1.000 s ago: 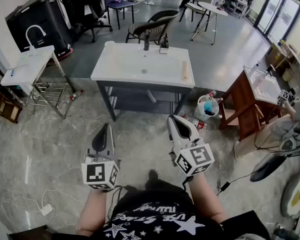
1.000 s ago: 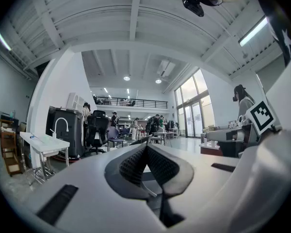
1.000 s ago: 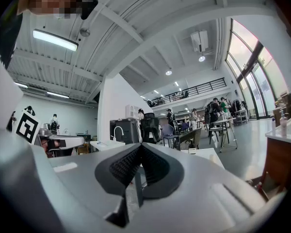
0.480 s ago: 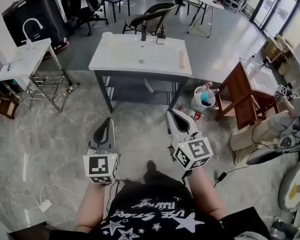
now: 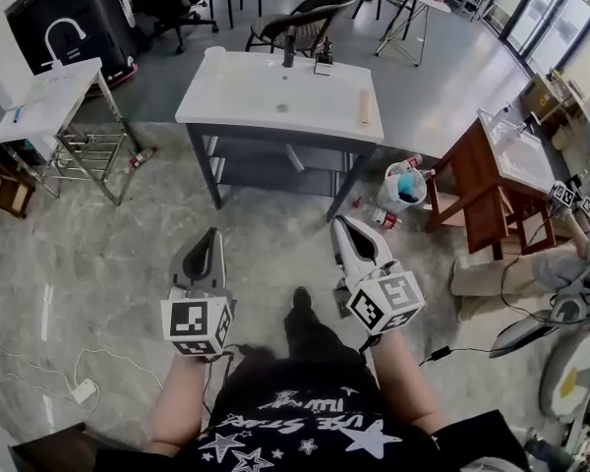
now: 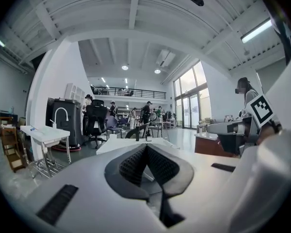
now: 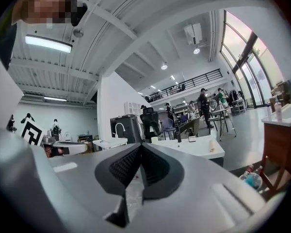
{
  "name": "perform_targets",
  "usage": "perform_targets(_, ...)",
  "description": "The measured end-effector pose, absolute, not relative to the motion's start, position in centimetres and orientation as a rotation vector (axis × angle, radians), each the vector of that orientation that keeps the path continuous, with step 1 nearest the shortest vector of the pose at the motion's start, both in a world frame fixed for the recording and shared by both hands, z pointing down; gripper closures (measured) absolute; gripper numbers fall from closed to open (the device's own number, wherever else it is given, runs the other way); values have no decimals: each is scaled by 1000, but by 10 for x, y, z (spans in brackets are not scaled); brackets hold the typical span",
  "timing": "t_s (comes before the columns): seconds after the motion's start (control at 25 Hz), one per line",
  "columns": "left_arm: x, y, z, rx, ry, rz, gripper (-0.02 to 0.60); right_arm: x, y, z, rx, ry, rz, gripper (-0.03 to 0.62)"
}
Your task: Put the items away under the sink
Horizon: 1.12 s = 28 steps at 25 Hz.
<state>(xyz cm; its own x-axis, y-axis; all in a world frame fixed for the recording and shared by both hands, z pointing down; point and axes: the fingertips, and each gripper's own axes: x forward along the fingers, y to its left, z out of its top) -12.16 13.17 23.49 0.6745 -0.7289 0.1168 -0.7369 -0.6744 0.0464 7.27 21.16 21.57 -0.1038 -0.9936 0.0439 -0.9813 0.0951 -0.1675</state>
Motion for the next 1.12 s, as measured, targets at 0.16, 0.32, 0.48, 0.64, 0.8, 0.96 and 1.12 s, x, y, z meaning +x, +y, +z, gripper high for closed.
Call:
perform_targets(0.16, -117, 112, 245, 2755, -1258, 150, 572, 85, 185, 228, -2023, 2280, -251, 591)
perform_targets(0.32, -93, 83, 249, 2728, -1297, 180, 572, 116, 151, 237, -1985, 2296, -310, 591)
perform_targets(0.48, -56, 50, 250, 2720, -1292, 192, 572, 155, 110, 237, -1978, 2298, -314, 589)
perform_targets(0.64, -11, 17, 245, 2728, -1286, 189, 572, 197, 76, 237, -1970, 2290, -317, 589)
perform_targets(0.8, 27, -3, 240, 2750, -1282, 185, 572, 232, 55, 242, -1971, 2314, -317, 589)
perform_targets(0.96, 48, -21, 241, 2743, -1330, 197, 572, 262, 39, 245, -1965, 2304, -322, 589)
perform_targets(1.12, 57, -32, 241, 2711, -1359, 218, 572, 280, 31, 252, -1957, 2289, -367, 588)
